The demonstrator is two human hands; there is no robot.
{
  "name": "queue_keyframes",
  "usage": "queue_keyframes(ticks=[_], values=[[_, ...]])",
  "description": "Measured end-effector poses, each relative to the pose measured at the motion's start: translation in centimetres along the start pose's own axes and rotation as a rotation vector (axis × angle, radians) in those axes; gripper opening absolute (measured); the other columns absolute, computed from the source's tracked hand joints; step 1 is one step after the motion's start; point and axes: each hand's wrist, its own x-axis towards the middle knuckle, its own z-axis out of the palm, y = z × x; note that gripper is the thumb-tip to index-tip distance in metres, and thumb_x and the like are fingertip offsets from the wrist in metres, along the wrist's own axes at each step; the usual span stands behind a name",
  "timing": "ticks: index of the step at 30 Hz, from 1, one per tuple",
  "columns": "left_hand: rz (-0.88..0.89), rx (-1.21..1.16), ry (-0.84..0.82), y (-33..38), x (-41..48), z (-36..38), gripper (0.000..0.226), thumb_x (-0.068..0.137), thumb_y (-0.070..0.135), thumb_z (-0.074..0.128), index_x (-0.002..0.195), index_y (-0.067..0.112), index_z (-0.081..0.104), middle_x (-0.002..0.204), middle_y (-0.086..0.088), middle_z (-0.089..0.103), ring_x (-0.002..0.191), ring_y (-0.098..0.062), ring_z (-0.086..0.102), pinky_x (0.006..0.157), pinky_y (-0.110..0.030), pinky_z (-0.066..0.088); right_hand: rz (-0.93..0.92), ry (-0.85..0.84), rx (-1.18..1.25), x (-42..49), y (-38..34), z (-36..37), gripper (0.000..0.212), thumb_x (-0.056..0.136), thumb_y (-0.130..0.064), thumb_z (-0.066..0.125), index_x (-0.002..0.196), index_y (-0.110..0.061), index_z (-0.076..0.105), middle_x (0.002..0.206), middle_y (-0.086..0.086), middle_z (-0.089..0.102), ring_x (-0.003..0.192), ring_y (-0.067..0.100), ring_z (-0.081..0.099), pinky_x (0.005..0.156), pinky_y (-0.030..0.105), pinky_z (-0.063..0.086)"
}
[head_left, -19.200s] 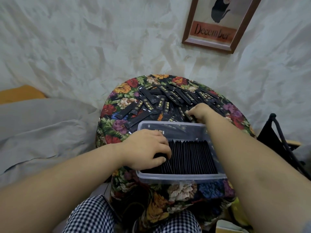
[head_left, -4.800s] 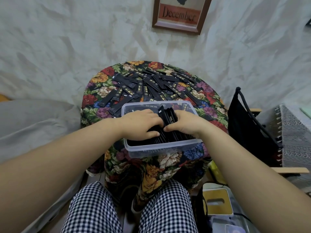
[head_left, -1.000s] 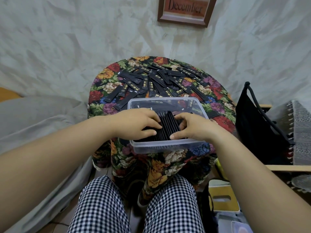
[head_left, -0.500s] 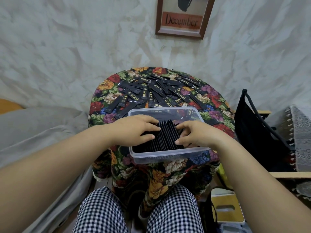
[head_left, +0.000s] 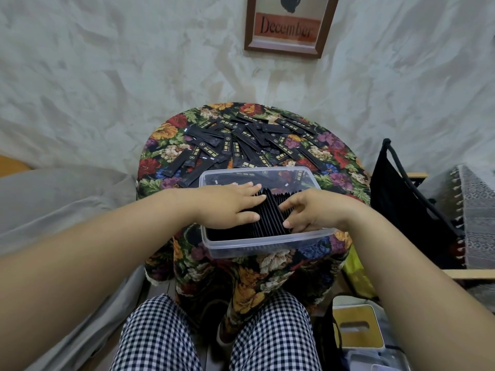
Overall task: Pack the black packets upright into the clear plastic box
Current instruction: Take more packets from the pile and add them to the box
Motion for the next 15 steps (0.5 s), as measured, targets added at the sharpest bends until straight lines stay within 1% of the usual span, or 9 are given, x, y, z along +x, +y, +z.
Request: queue_keyframes(ticks=[2,4,6,8,10,13,14,15], values=[[0.015,-0.056,0.078,0.5,0.8,-0.1,0.054,0.101,0.041,0.027,0.151,0.029,0.009,0.158,0.010,-0.007,0.144,-0.008,-0.006,0.114,-0.024,0.003,-0.001,-0.014,0.028,0.0,0.1,-0.1,0.050,0.085,-0.010,0.069,0.132,-0.010,0.051,0.098,0.009,0.070,0.077,0.012,0.067,0.079,0.024,0.054],[0.042,-0.090,0.148,0.7,1.7,-0.2,0.049,0.101,0.038,0.032,0.149,0.031,0.020,0.158,0.012,0.001,0.145,-0.007,-0.001,0.112,-0.025,0.012,-0.006,-0.016,0.037,0.0,0.1,-0.1,0.050,0.083,-0.007,0.071,0.130,-0.009,0.051,0.098,0.009,0.070,0.081,0.016,0.068,0.083,0.026,0.055],[0.083,-0.084,0.185,0.8,2.6,0.0,0.046,0.100,0.035,0.038,0.145,0.031,0.031,0.158,0.011,0.008,0.145,-0.006,0.003,0.111,-0.025,0.017,-0.004,-0.008,0.031,0.1,0.2,0.0,0.050,0.081,-0.007,0.073,0.126,-0.009,0.053,0.099,0.010,0.071,0.087,0.020,0.068,0.089,0.032,0.055],[0.115,-0.082,0.205,0.6,3.2,0.4,0.044,0.099,0.034,0.042,0.142,0.032,0.036,0.157,0.009,0.014,0.144,-0.008,0.009,0.110,-0.026,0.019,-0.003,0.013,0.015,0.4,0.3,0.2,0.047,0.078,-0.010,0.076,0.121,-0.010,0.056,0.097,0.008,0.072,0.090,0.022,0.069,0.091,0.036,0.054],[0.125,-0.101,0.229,0.3,3.4,0.8,0.043,0.098,0.034,0.045,0.140,0.031,0.040,0.156,0.009,0.020,0.142,-0.010,0.018,0.109,-0.025,0.022,-0.009,0.045,-0.036,0.5,0.4,0.4,0.047,0.076,-0.018,0.079,0.118,-0.014,0.058,0.094,0.003,0.073,0.089,0.019,0.069,0.090,0.035,0.054],[0.131,-0.110,0.233,-0.1,3.3,0.9,0.042,0.098,0.034,0.045,0.140,0.030,0.042,0.154,0.009,0.023,0.139,-0.009,0.025,0.106,-0.023,0.024,-0.015,0.055,-0.064,0.4,0.3,0.4,0.045,0.077,-0.028,0.078,0.116,-0.018,0.059,0.092,0.000,0.072,0.080,0.011,0.068,0.081,0.027,0.054],[0.135,-0.110,0.232,-0.2,3.3,0.9,0.042,0.098,0.034,0.045,0.140,0.030,0.041,0.154,0.010,0.022,0.138,-0.009,0.025,0.105,-0.022,0.024,-0.013,0.051,-0.073,0.4,0.2,0.5,0.045,0.076,-0.030,0.078,0.115,-0.019,0.059,0.092,0.000,0.072,0.079,0.011,0.068,0.081,0.027,0.054],[0.139,-0.109,0.231,-0.3,3.4,0.9,0.042,0.098,0.034,0.045,0.140,0.030,0.041,0.154,0.010,0.022,0.138,-0.009,0.025,0.105,-0.023,0.024,-0.015,0.052,-0.096,0.4,0.2,0.5,0.048,0.075,-0.033,0.079,0.116,-0.019,0.059,0.093,0.001,0.072,0.080,0.012,0.068,0.083,0.029,0.054]])
